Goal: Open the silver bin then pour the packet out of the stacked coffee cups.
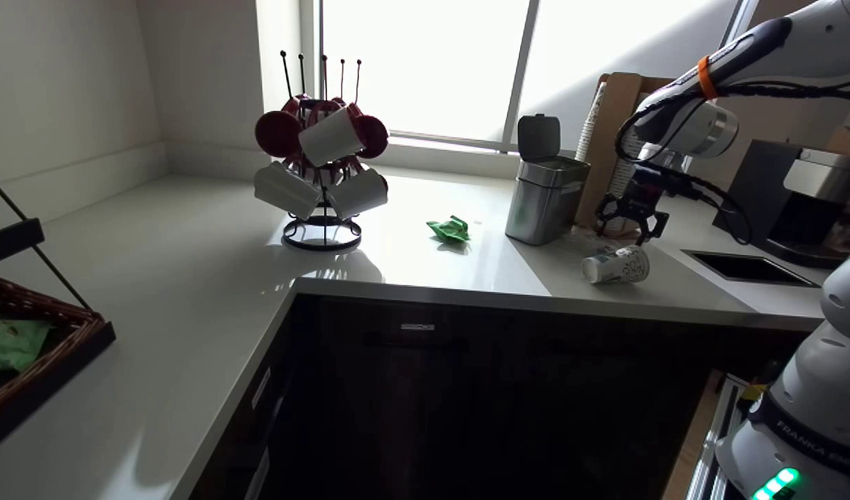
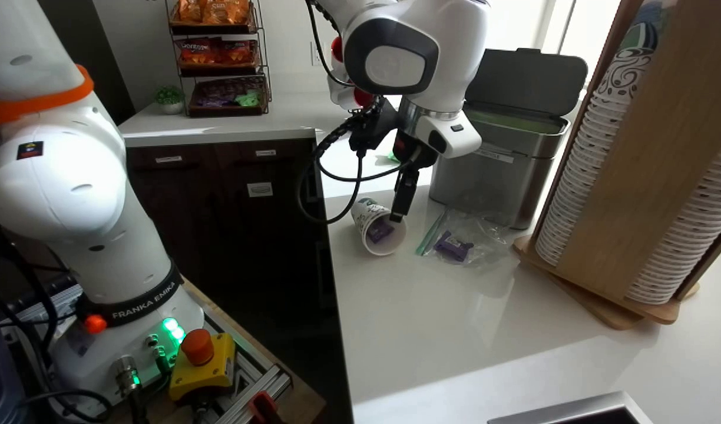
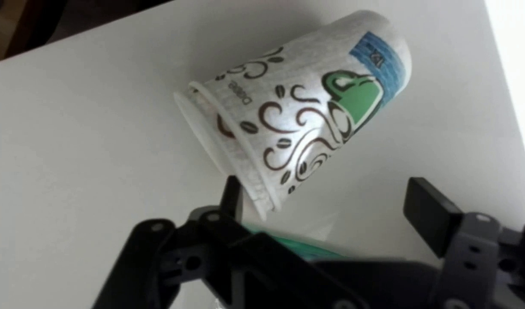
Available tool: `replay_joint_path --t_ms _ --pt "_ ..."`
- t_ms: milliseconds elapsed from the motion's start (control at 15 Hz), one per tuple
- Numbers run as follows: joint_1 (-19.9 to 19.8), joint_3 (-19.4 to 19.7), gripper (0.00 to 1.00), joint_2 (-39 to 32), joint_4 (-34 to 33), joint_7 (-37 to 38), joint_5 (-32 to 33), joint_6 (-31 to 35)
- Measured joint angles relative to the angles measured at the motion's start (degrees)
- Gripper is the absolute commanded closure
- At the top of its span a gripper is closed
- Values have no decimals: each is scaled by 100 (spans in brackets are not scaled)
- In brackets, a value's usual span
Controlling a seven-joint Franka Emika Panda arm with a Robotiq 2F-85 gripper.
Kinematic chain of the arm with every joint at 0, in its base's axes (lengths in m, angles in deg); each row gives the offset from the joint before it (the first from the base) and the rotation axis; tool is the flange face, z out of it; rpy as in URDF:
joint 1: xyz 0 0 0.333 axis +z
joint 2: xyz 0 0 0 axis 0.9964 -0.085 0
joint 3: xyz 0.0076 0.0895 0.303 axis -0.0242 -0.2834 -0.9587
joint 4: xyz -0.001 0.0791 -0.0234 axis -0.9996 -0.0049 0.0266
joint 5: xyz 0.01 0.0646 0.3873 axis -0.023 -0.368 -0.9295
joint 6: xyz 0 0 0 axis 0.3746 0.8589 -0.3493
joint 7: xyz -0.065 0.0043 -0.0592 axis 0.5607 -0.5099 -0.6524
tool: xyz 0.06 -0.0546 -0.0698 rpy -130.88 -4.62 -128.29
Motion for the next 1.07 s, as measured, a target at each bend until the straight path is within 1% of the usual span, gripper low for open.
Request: replay_joint_path --t_ms 267,333,600,733,933,1000,1067 --pt "17 3 0 -4 32 -25 -922 178" --pt "19 3 17 -6 45 -28 -1134 281" --pt "68 -3 51 -50 77 -91 -1653 541" --pt "110 -4 65 -67 81 -198 -1865 550" --pt "144 -3 89 -69 97 -538 -2236 520" --pt "146 -1 96 -69 98 -695 -2373 456" --pt "146 7 99 -68 98 -862 -2504 362"
